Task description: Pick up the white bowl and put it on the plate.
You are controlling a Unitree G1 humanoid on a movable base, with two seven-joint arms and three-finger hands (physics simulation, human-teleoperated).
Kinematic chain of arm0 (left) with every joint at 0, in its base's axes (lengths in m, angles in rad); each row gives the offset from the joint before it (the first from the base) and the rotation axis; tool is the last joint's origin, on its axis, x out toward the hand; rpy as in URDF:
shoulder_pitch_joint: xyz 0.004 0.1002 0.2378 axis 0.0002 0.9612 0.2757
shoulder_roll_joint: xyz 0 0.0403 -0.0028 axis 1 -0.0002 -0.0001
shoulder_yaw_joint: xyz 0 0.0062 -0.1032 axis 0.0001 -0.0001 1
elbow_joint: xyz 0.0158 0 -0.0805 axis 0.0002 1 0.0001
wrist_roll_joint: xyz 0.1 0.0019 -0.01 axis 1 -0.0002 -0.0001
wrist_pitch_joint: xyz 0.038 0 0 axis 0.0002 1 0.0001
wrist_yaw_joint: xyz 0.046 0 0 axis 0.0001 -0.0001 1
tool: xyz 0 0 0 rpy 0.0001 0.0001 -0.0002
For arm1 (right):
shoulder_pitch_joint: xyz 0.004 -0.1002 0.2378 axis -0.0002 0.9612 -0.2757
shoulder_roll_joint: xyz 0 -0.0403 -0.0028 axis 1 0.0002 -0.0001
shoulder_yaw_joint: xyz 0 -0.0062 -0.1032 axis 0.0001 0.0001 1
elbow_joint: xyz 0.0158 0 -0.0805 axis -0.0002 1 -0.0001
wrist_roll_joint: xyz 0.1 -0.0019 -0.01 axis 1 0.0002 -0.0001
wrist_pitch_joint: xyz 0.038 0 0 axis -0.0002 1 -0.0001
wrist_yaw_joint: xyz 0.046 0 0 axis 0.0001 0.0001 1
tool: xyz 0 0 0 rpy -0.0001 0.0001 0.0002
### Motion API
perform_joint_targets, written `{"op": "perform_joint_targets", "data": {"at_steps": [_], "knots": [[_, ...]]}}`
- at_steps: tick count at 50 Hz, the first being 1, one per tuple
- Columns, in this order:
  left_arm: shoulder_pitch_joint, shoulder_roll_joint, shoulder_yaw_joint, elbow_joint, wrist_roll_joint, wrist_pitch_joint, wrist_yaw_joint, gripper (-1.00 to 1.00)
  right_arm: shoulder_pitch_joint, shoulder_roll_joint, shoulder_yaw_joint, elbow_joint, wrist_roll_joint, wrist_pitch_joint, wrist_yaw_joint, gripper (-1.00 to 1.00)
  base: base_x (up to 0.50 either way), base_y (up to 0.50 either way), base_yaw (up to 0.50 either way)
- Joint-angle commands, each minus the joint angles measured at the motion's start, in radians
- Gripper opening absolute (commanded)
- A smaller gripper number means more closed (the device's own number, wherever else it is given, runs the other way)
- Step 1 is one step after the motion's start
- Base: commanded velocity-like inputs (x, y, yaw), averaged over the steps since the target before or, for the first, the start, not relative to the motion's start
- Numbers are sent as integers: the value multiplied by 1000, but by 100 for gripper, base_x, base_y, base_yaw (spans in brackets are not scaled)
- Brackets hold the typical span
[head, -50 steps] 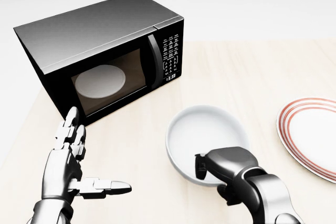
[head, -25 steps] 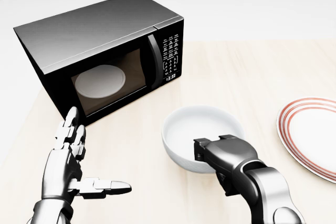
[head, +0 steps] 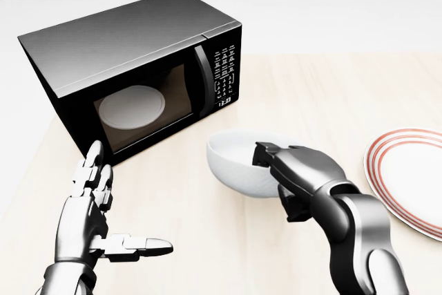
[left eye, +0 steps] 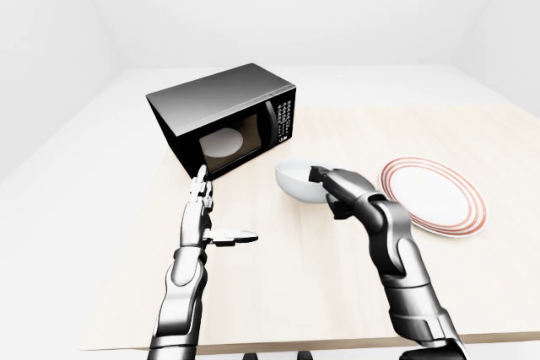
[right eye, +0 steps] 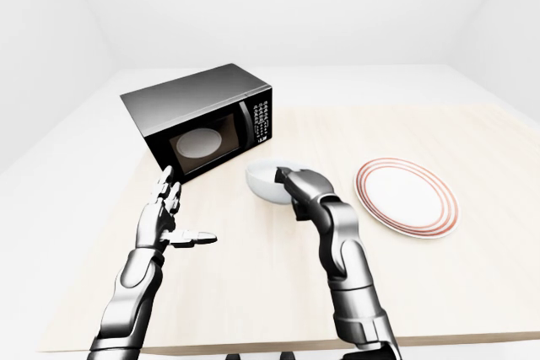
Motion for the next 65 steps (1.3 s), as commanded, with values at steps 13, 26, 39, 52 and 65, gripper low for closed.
{"op": "perform_joint_targets", "data": {"at_steps": [13,26,39,52,65], "knots": [[0,0,0,0,0,0,0,100,-28,-8,-22,-60,-32,-12,0,-100,0,0,0],[0,0,0,0,0,0,0,100,-49,-32,-45,-164,-82,-24,0,-100,0,0,0],[0,0,0,0,0,0,1,100,-120,-79,-77,-123,-149,-74,0,-100,0,0,0],[0,0,0,0,0,0,0,100,-138,-106,-96,-55,-215,-106,-68,-100,0,0,0],[0,0,0,0,0,0,0,100,-131,-146,-124,-15,-217,-112,-102,-100,0,0,0]]}}
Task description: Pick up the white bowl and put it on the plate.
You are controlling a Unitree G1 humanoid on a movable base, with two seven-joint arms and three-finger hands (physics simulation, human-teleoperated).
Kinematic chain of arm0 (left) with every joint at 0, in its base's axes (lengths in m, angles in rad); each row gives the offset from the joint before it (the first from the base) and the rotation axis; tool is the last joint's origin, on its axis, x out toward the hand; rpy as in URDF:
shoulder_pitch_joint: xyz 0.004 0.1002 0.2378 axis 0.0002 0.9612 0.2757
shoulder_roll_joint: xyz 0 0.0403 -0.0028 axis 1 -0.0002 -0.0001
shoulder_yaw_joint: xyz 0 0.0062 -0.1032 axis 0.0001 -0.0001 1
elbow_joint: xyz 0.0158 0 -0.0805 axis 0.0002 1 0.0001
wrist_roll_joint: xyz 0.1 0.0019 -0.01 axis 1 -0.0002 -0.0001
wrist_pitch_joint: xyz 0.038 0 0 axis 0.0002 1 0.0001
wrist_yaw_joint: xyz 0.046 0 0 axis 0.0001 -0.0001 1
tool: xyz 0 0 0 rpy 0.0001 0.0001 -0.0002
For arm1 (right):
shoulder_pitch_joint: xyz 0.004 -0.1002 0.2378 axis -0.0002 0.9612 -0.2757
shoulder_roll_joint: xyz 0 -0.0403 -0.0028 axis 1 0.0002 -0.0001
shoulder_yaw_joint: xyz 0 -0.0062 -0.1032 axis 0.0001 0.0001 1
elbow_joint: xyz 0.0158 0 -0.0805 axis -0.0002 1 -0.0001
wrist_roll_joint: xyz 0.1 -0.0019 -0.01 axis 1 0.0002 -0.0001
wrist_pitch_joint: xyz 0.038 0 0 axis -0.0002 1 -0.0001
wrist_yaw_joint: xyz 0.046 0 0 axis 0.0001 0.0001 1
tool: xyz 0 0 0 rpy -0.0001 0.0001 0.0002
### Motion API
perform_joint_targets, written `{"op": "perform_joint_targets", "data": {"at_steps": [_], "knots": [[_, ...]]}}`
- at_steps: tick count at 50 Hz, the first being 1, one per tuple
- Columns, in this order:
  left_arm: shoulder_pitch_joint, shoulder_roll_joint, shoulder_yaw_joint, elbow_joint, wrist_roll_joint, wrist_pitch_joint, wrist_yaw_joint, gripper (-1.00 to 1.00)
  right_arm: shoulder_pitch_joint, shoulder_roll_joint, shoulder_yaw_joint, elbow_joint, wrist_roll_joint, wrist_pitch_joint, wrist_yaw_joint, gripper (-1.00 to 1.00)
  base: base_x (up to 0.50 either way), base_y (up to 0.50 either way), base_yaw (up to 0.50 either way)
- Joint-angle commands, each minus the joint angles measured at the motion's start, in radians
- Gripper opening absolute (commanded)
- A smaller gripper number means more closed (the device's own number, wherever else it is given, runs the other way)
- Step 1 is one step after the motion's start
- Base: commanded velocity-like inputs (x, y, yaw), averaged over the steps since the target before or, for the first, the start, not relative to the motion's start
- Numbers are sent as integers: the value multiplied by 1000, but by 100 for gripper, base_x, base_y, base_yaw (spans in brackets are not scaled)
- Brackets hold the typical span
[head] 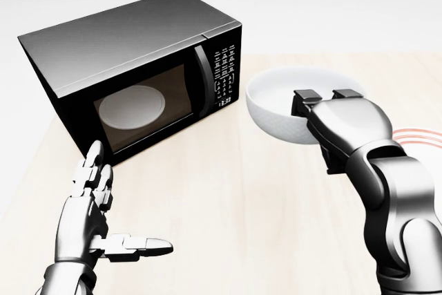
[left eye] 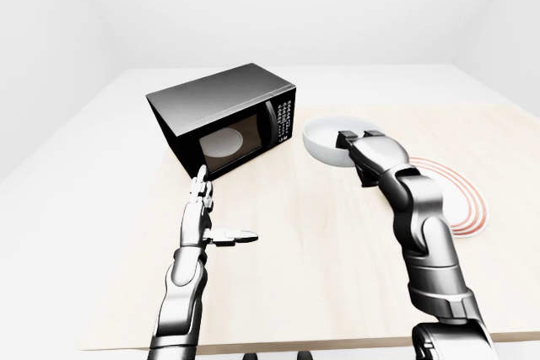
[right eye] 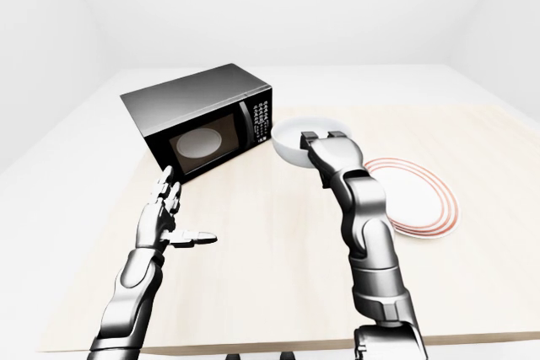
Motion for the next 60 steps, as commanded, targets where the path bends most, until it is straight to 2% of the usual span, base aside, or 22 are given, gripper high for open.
{"op": "perform_joint_targets", "data": {"at_steps": [1,17,28,31,60], "knots": [[0,0,0,0,0,0,0,100,-9,-31,-38,30,-89,-54,-38,-100,0,0,0],[0,0,0,0,0,0,1,100,-15,-106,-96,64,-21,-15,-46,-100,0,0,0],[0,0,0,0,0,0,0,100,-7,-170,-142,110,22,-6,-74,-100,0,0,0],[0,0,0,0,0,0,0,100,-2,-184,-151,121,29,5,-76,-100,0,0,0],[0,0,0,0,0,0,0,100,54,-304,-242,225,111,21,-145,-100,0,0,0]]}}
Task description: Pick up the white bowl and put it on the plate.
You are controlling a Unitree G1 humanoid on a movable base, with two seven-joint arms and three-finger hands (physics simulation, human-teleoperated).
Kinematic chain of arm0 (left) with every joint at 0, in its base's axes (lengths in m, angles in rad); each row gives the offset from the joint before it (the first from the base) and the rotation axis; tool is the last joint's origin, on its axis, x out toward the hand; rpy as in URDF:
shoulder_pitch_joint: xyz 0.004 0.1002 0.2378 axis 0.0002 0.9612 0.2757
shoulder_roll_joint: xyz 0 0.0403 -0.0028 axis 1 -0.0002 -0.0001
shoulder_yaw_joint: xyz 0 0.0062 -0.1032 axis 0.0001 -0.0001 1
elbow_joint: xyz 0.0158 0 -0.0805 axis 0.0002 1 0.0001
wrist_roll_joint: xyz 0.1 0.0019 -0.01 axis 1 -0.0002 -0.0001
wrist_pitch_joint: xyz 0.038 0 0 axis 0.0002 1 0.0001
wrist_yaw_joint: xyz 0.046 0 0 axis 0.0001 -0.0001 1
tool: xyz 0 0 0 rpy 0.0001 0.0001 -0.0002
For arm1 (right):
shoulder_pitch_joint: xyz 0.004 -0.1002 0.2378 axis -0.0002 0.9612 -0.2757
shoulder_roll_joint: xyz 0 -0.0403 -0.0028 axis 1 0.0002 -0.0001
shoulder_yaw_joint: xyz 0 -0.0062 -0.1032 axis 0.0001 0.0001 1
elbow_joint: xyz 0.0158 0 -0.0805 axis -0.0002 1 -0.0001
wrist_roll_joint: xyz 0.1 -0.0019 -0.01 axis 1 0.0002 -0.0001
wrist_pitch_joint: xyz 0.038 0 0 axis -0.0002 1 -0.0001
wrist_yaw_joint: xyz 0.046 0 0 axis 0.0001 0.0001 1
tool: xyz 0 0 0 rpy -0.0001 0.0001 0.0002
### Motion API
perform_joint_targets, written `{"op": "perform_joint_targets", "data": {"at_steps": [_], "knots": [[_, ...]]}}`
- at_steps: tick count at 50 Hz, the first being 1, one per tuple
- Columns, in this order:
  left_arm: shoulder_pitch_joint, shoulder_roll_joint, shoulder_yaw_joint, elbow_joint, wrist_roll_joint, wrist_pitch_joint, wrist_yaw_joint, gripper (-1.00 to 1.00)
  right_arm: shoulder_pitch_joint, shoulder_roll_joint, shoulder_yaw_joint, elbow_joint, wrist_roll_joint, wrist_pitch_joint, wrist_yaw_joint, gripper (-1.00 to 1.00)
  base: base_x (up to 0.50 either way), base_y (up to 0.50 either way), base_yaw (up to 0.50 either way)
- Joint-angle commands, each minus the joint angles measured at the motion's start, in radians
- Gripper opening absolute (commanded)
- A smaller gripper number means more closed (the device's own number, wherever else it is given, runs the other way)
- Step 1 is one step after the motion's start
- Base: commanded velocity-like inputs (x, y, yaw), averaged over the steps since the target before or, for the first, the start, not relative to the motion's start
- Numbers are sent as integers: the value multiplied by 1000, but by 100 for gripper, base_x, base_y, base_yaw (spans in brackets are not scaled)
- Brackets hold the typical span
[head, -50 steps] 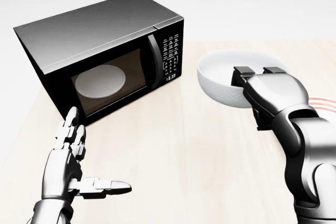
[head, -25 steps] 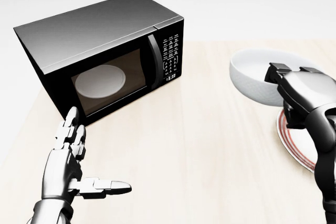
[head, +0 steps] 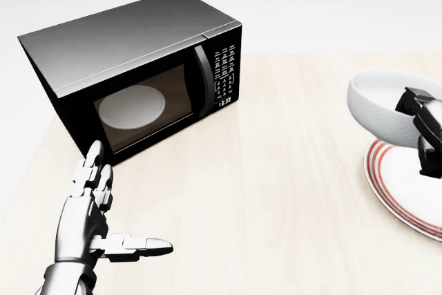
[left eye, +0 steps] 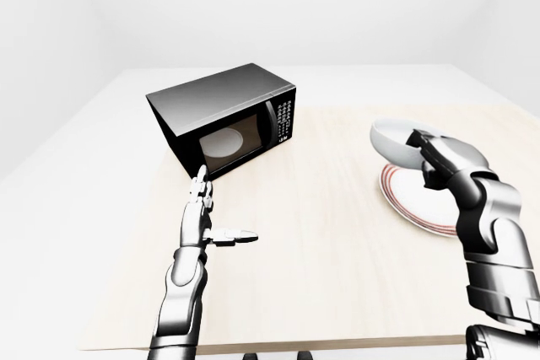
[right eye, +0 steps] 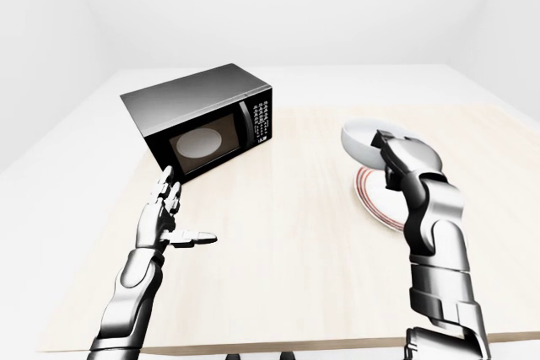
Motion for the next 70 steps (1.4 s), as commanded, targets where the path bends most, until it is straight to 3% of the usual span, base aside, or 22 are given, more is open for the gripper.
{"op": "perform_joint_targets", "data": {"at_steps": [1,31,39,70], "knots": [[0,0,0,0,0,0,0,100,16,-41,-39,30,-71,-38,-33,-100,0,0,0],[0,0,0,0,0,-1,0,100,45,-112,-88,112,-19,-31,-76,-100,0,0,0],[0,0,0,0,0,0,0,100,60,-136,-108,158,4,-42,-111,-100,0,0,0],[0,0,0,0,0,0,0,100,30,-152,-61,315,19,-43,-180,-100,0,0,0]]}}
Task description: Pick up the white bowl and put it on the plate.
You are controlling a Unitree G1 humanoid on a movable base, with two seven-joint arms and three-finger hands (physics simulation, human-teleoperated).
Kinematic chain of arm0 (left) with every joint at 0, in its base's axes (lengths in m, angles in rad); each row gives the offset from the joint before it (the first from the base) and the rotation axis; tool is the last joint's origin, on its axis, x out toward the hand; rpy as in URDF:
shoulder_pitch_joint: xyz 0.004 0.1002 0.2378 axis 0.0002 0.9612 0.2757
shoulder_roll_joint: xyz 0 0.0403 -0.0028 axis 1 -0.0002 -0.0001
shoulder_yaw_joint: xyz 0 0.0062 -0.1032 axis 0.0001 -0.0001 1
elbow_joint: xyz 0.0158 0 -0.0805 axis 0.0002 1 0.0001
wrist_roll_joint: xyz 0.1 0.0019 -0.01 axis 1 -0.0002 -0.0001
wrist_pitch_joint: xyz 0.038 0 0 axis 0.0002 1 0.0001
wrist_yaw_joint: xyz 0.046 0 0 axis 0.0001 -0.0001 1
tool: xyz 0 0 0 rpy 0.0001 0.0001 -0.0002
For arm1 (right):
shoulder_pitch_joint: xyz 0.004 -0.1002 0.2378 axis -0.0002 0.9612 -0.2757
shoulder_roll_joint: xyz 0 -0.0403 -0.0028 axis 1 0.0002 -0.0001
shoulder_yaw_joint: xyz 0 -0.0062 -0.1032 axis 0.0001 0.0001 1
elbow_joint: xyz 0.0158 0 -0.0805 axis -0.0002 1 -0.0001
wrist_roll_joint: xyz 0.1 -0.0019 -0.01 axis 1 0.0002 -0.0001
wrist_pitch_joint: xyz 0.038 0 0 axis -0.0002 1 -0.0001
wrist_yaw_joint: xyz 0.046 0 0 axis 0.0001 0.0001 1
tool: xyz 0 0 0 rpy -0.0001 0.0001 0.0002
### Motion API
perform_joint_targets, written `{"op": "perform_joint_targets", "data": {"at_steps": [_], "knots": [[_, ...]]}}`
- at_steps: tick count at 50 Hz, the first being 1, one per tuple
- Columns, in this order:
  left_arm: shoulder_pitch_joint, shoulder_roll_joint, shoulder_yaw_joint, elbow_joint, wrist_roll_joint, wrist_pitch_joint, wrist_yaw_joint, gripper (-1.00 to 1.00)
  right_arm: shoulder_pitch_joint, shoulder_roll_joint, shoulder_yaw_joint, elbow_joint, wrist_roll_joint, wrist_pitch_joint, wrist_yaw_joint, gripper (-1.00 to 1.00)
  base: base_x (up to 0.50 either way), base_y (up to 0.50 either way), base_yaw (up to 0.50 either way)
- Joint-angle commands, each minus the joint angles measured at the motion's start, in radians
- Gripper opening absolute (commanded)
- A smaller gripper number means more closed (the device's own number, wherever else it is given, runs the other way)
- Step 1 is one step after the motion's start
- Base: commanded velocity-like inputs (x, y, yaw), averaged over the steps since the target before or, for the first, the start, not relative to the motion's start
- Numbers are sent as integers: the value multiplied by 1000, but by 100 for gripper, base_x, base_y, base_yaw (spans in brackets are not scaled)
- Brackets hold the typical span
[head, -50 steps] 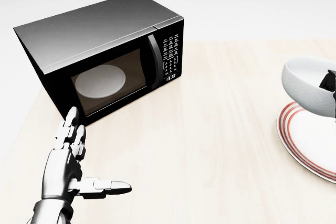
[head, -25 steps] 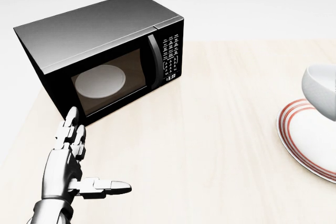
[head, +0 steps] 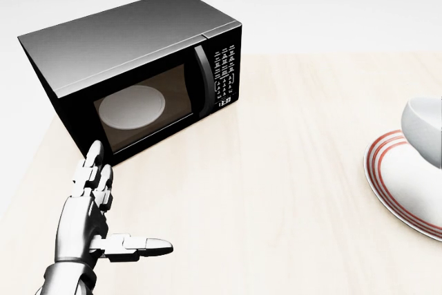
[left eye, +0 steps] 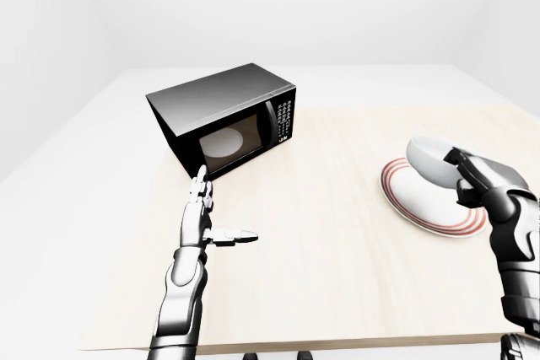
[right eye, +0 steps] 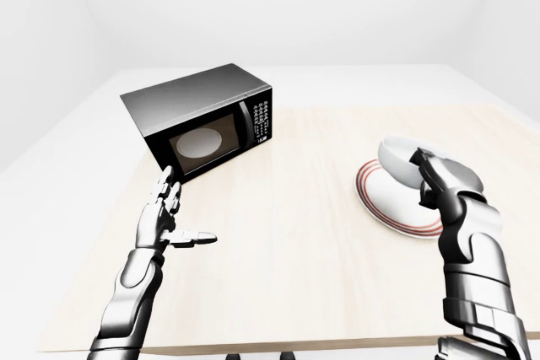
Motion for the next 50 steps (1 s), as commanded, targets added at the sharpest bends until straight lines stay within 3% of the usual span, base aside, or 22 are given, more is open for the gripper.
{"op": "perform_joint_targets", "data": {"at_steps": [1,19,32,50], "knots": [[0,0,0,0,0,0,0,100,-25,-11,8,50,-96,-32,-26,-100,0,0,0],[0,0,0,0,0,0,0,100,-97,-22,61,188,-92,-36,-79,-100,0,0,0],[0,0,0,0,0,0,0,100,-153,-12,96,230,-103,-13,-76,-100,0,0,0],[0,0,0,0,0,0,0,100,-203,-38,123,373,-91,-25,-131,-100,0,0,0]]}}
